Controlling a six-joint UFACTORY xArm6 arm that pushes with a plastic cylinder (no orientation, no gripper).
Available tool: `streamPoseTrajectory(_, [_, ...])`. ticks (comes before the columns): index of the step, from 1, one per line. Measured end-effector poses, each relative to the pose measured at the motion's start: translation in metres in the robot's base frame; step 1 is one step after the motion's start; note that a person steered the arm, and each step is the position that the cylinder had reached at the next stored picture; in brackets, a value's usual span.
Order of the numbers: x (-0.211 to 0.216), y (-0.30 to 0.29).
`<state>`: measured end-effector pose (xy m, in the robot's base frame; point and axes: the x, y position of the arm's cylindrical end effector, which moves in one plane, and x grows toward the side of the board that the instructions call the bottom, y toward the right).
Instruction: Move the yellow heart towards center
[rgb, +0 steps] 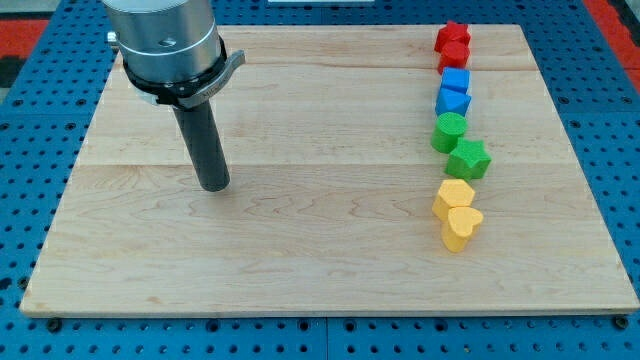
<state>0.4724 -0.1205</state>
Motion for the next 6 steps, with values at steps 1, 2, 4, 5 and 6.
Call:
streamPoseTrajectory(1, [0.029, 0.005])
streamPoseTrajectory(2, [0.096, 0.041])
streamPoseTrajectory(4, [0.116, 0.129])
streamPoseTrajectory(5, [0.119, 0.209])
streamPoseTrajectory(6, [0.115, 0.228])
